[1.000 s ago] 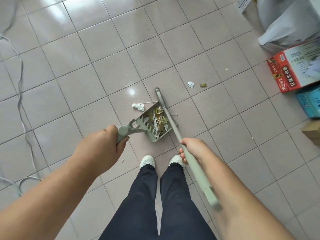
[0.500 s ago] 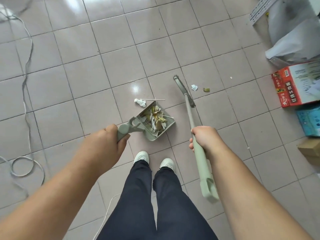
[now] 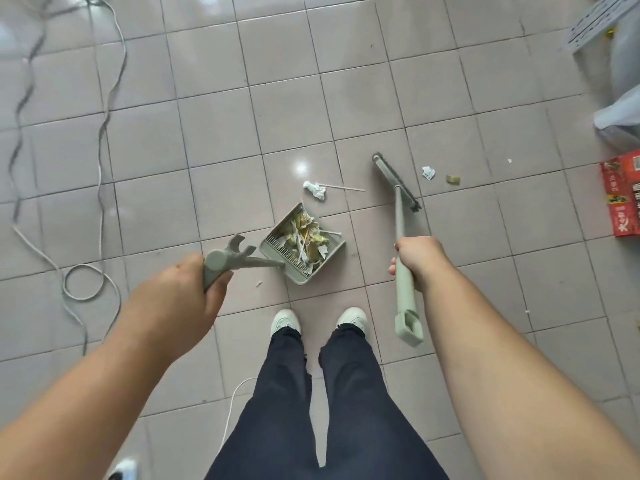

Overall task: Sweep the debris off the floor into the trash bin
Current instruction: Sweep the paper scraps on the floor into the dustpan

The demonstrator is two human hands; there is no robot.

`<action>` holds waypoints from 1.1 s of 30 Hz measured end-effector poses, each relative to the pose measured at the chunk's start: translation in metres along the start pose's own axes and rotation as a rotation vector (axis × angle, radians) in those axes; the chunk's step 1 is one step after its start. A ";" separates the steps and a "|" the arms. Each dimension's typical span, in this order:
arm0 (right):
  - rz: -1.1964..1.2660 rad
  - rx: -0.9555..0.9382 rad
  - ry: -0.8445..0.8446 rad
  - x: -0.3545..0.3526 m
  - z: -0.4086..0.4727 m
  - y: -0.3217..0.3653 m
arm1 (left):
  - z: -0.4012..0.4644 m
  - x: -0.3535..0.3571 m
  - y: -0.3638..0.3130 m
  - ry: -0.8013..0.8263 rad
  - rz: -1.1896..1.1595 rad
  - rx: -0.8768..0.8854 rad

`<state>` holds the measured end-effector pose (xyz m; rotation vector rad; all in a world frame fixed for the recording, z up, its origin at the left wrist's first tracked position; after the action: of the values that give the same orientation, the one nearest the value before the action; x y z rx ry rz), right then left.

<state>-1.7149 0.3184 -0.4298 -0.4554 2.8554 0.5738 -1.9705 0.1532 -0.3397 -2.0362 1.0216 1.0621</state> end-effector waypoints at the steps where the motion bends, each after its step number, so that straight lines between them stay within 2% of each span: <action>1: 0.001 0.010 0.010 0.008 0.003 -0.001 | 0.000 0.000 0.007 -0.003 0.002 -0.003; 7: -0.027 0.028 0.111 0.068 0.007 0.006 | 0.011 -0.003 0.023 -0.006 0.000 -0.029; 13: -0.264 0.116 0.165 0.111 -0.010 0.009 | 0.018 0.000 0.031 -0.012 -0.033 -0.027; 18: -0.356 0.151 0.251 0.101 -0.047 -0.020 | 0.021 -0.001 0.034 -0.009 -0.058 -0.012; 23: -0.187 0.127 0.280 0.054 -0.089 -0.015 | 0.020 -0.001 0.035 -0.015 -0.077 0.000; 26: -0.147 0.069 0.251 0.050 -0.096 -0.009 | 0.021 -0.002 0.035 -0.021 -0.086 0.017; 30: -0.245 -0.027 0.171 0.081 -0.055 -0.001 | 0.021 -0.004 0.038 -0.028 -0.088 0.026; 33: -0.354 0.003 0.158 0.105 -0.019 0.009 | 0.022 -0.003 0.039 -0.014 -0.091 0.017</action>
<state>-1.8182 0.2914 -0.4356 -1.0194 2.8168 0.4853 -2.0128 0.1518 -0.3540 -2.0392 0.9187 1.0157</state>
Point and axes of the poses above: each hand's wrist, its own z-axis towards the middle knuckle, its own x-axis out of the palm, y = z × x, the point moved 1 cm from there along z, towards the middle knuckle, and after that the axes turned 7 degrees about y, right-handed, at the moved point
